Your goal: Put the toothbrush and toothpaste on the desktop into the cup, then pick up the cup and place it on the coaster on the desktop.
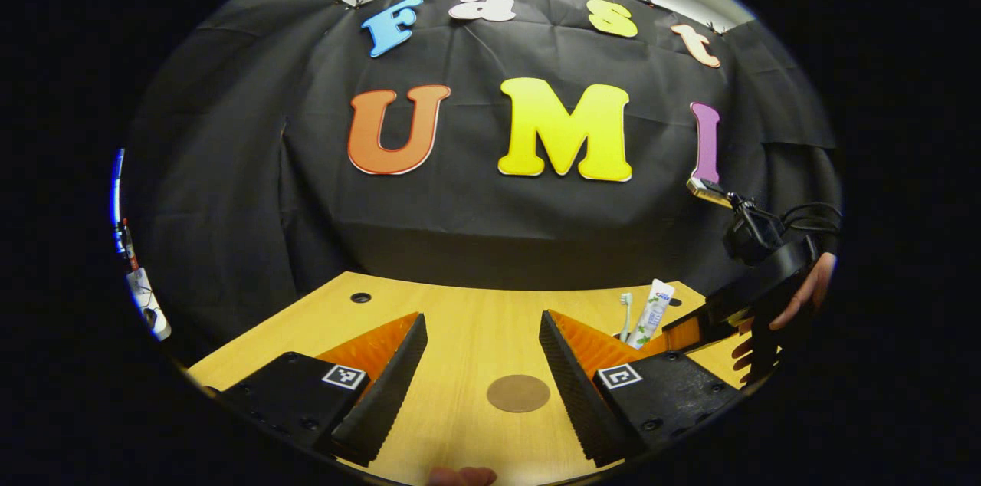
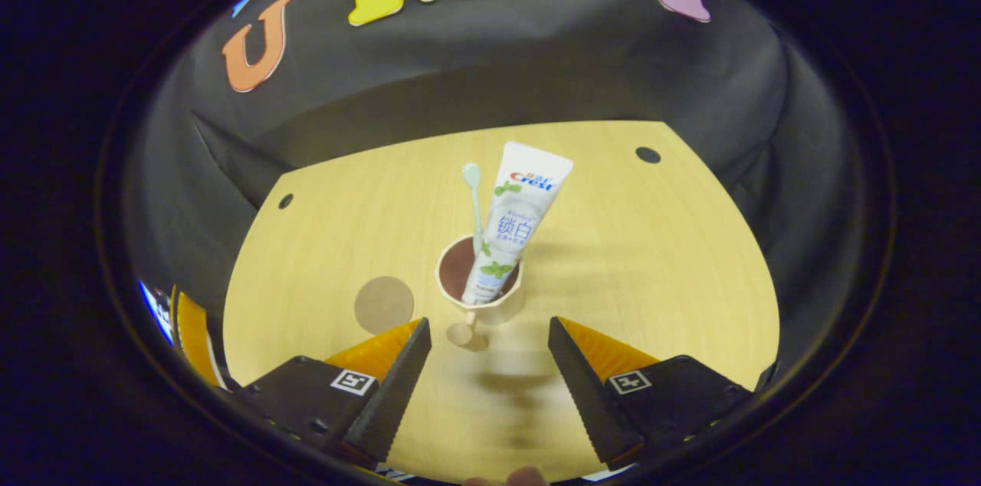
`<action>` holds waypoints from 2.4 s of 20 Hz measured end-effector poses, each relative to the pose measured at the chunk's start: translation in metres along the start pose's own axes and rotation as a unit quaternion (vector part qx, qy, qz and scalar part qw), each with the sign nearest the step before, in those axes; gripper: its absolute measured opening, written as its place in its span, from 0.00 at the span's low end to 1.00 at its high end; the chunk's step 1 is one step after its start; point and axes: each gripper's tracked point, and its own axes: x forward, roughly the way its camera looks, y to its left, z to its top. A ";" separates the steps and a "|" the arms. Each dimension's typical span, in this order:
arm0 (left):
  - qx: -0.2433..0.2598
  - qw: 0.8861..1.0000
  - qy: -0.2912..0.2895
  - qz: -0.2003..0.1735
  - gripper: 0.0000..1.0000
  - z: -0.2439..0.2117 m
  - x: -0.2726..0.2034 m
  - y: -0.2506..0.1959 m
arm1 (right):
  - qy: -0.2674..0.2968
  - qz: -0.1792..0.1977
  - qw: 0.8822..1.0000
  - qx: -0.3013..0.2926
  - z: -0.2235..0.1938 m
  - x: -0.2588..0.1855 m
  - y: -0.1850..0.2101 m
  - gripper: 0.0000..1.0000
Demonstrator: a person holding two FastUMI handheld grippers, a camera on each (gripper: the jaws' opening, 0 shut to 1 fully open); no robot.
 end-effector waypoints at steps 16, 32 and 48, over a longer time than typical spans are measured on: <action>-0.007 0.996 0.056 0.074 0.94 -0.027 0.009 0.074 | 0.153 -0.068 0.986 0.025 -0.030 0.091 -0.002 0.76; -0.018 0.994 0.067 0.079 0.94 -0.035 -0.004 0.081 | 0.172 -0.058 0.983 -0.005 -0.041 0.075 0.028 0.19; -0.021 0.986 0.090 0.139 0.94 -0.052 -0.052 0.141 | 0.177 -0.036 0.976 -0.124 -0.059 0.096 0.129 0.19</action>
